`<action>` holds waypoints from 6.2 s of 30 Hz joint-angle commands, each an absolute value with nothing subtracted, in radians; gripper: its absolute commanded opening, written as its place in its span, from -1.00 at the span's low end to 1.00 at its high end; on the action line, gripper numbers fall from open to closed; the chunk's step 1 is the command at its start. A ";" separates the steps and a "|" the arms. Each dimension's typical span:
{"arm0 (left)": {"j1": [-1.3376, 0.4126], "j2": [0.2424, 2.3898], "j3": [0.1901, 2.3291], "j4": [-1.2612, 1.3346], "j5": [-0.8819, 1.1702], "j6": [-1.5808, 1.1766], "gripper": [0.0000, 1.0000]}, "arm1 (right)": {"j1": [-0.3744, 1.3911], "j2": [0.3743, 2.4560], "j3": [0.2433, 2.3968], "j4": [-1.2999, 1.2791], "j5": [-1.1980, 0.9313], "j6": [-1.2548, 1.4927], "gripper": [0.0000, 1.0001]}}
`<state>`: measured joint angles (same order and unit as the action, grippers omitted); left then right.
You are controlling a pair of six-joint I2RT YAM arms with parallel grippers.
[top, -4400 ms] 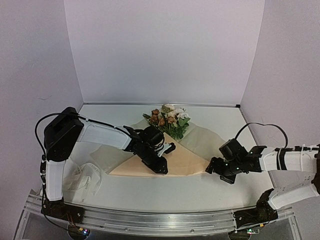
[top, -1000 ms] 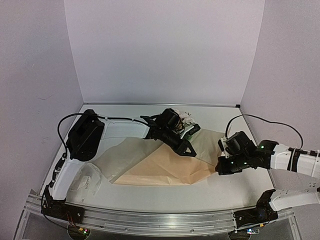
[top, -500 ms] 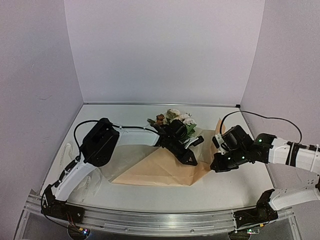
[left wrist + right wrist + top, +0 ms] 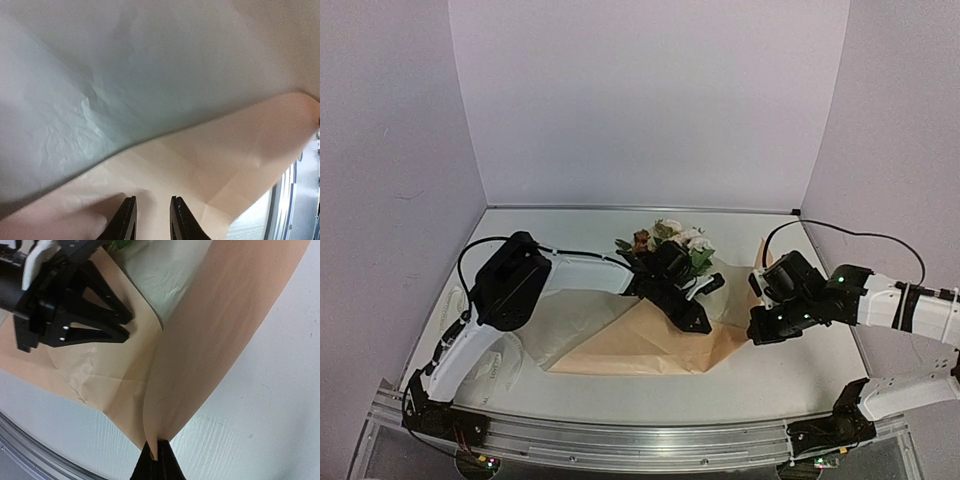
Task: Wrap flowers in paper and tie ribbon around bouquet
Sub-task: Press the fold line on the 1/4-folded wrapping paper, then fold the one-fourth-folded wrapping paper at the center of the board, then pass from the right arm to the left, then press the fold line on the 2/3-folded wrapping paper.
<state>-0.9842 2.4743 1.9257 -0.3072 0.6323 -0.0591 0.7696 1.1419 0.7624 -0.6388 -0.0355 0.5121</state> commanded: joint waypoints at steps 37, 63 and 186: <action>-0.925 1.827 0.955 -0.229 0.413 -0.295 -0.80 | 0.837 1.157 0.861 -0.728 0.097 0.474 -1.00; -0.860 1.766 0.966 -0.220 0.465 -0.324 -0.77 | 0.828 1.737 1.154 -0.387 -0.389 0.605 -1.00; -0.584 2.070 1.457 -0.305 0.521 -0.479 -0.93 | 0.743 1.795 0.820 -0.035 -0.608 0.916 0.31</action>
